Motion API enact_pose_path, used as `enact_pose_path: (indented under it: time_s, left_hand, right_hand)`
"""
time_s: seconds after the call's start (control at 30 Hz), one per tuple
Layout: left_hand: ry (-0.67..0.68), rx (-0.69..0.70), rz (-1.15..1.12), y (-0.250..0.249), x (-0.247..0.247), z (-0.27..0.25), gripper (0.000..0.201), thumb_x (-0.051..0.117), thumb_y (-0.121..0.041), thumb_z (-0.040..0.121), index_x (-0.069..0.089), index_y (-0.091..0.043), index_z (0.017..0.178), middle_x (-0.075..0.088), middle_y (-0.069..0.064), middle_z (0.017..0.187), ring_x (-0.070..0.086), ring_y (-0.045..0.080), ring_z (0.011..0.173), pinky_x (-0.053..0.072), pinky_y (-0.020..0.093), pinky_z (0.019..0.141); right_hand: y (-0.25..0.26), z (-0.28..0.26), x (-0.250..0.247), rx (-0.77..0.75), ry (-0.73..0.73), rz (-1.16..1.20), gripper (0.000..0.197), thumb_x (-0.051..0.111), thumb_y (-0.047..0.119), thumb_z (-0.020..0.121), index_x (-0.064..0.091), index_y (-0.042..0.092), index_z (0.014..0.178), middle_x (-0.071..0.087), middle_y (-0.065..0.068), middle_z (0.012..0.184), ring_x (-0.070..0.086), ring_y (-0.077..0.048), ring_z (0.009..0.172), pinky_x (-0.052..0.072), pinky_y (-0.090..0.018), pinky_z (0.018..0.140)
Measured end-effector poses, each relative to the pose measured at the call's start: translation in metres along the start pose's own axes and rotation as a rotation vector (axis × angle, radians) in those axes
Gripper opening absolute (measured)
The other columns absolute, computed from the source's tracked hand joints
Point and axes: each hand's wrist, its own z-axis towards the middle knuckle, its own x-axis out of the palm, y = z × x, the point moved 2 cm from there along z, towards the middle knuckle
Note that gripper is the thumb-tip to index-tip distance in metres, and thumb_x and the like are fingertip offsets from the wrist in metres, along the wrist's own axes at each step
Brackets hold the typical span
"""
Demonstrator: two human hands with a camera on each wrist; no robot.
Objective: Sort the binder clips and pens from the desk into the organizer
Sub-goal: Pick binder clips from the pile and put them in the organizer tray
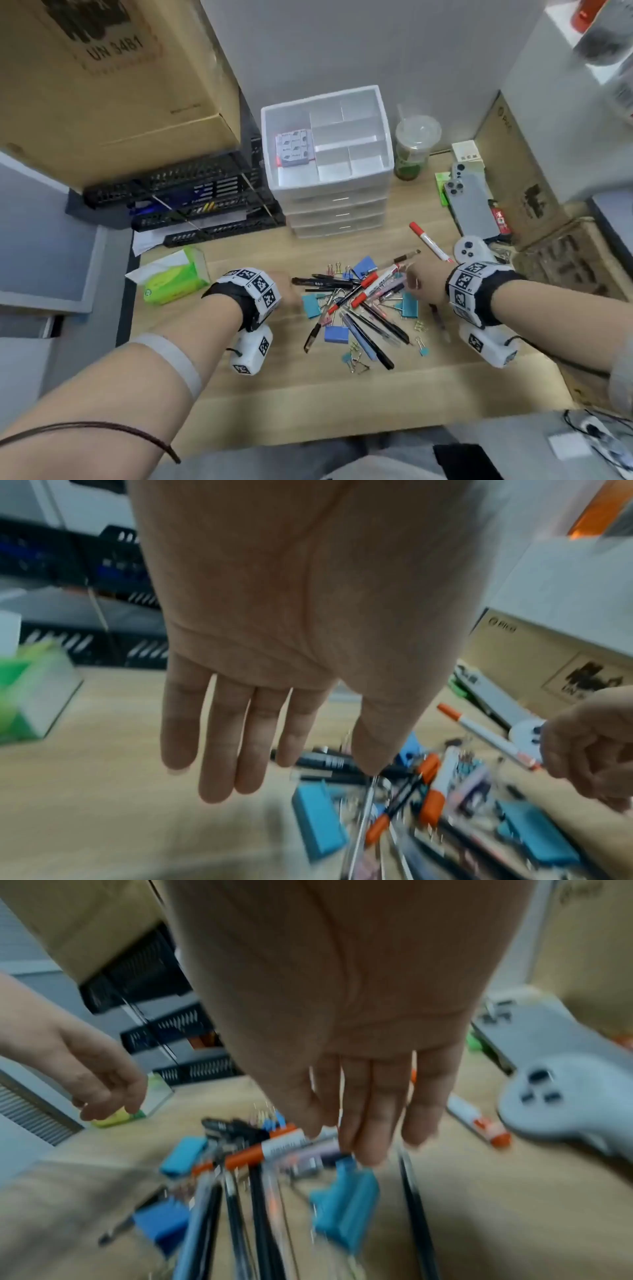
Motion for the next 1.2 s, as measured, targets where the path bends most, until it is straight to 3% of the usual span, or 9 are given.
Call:
enact_pose_path:
  time_s: [0.13,0.33,0.43,0.63,0.73,0.83,0.97,1.07,1.2]
  left_hand:
    - [0.005,-0.001,-0.048,0.005,0.031,0.023,0.030,0.059,-0.035,0.095,0.058,-0.010,0.111,0.066,0.010,0.109,0.057,0.024,0.091,0.044,0.032,0.076]
    - [-0.123,0.021,-0.111,0.003,0.060,0.041,0.054,0.071,-0.033,0.081,0.046,-0.017,0.127,0.051,0.007,0.122,0.061,0.024,0.098,0.055,0.038,0.085]
    - [-0.186,0.031,-0.138,-0.006,0.069,0.044,0.057,0.073,-0.029,0.077,0.043,-0.016,0.125,0.047,0.008,0.121,0.060,0.025,0.098,0.058,0.042,0.086]
    - [-0.223,0.053,-0.139,-0.017,0.079,0.055,0.061,0.075,-0.030,0.081,0.043,-0.013,0.130,0.046,0.011,0.124,0.059,0.028,0.105,0.055,0.043,0.090]
    - [-0.242,0.044,-0.114,-0.018,0.076,0.057,0.058,0.074,-0.037,0.081,0.046,-0.013,0.127,0.048,0.009,0.121,0.059,0.027,0.104,0.054,0.042,0.088]
    - [-0.248,0.039,-0.071,-0.018,0.071,0.057,0.057,0.073,-0.045,0.079,0.050,-0.015,0.122,0.052,0.007,0.116,0.058,0.025,0.101,0.054,0.039,0.085]
    - [-0.231,0.031,-0.083,-0.015,0.063,0.048,0.054,0.072,-0.055,0.075,0.062,-0.015,0.109,0.063,0.003,0.107,0.063,0.021,0.092,0.058,0.035,0.079]
    - [-0.174,0.017,-0.157,-0.009,0.059,0.039,0.047,0.069,-0.056,0.074,0.066,-0.019,0.103,0.069,0.003,0.105,0.067,0.020,0.092,0.060,0.036,0.080]
    - [-0.096,-0.019,-0.239,0.005,0.055,0.032,0.049,0.070,-0.055,0.074,0.067,-0.016,0.104,0.068,0.003,0.102,0.066,0.020,0.092,0.058,0.038,0.087]
  right_hand:
    - [-0.018,0.007,0.037,0.071,-0.033,0.116,0.013,0.066,0.026,0.082,0.059,0.024,0.092,0.063,0.000,0.097,0.062,-0.016,0.081,0.058,-0.035,0.079]
    - [-0.007,0.019,0.060,0.003,-0.164,0.145,0.043,0.081,0.036,0.068,0.054,0.023,0.099,0.046,0.002,0.105,0.049,-0.016,0.089,0.050,-0.032,0.076]
    - [0.000,0.025,0.068,-0.010,-0.175,0.063,0.038,0.079,0.030,0.072,0.057,0.022,0.103,0.047,0.000,0.113,0.042,-0.015,0.090,0.046,-0.028,0.074]
    - [0.003,0.029,0.077,0.026,-0.175,0.014,0.045,0.075,0.021,0.078,0.054,0.019,0.117,0.051,-0.003,0.121,0.052,-0.021,0.109,0.051,-0.031,0.083]
    - [0.000,0.028,0.077,0.011,-0.131,0.091,0.055,0.078,0.022,0.072,0.048,0.021,0.119,0.052,-0.001,0.116,0.055,-0.019,0.099,0.055,-0.032,0.082]
    - [-0.006,0.022,0.073,-0.006,-0.029,0.155,0.049,0.077,0.031,0.070,0.050,0.022,0.111,0.054,0.003,0.105,0.057,-0.014,0.086,0.055,-0.028,0.076]
    - [-0.017,0.013,0.064,0.029,0.142,0.182,0.040,0.070,0.039,0.077,0.061,0.019,0.110,0.055,0.000,0.109,0.057,-0.010,0.075,0.048,-0.022,0.057]
    - [-0.023,0.011,0.062,0.024,0.163,0.246,0.028,0.066,0.033,0.078,0.068,0.015,0.099,0.059,-0.003,0.105,0.061,-0.018,0.087,0.055,-0.033,0.078]
    - [-0.016,0.008,0.053,0.006,0.214,0.414,0.019,0.058,0.019,0.085,0.064,0.012,0.102,0.067,-0.009,0.098,0.066,-0.020,0.082,0.053,-0.029,0.067]
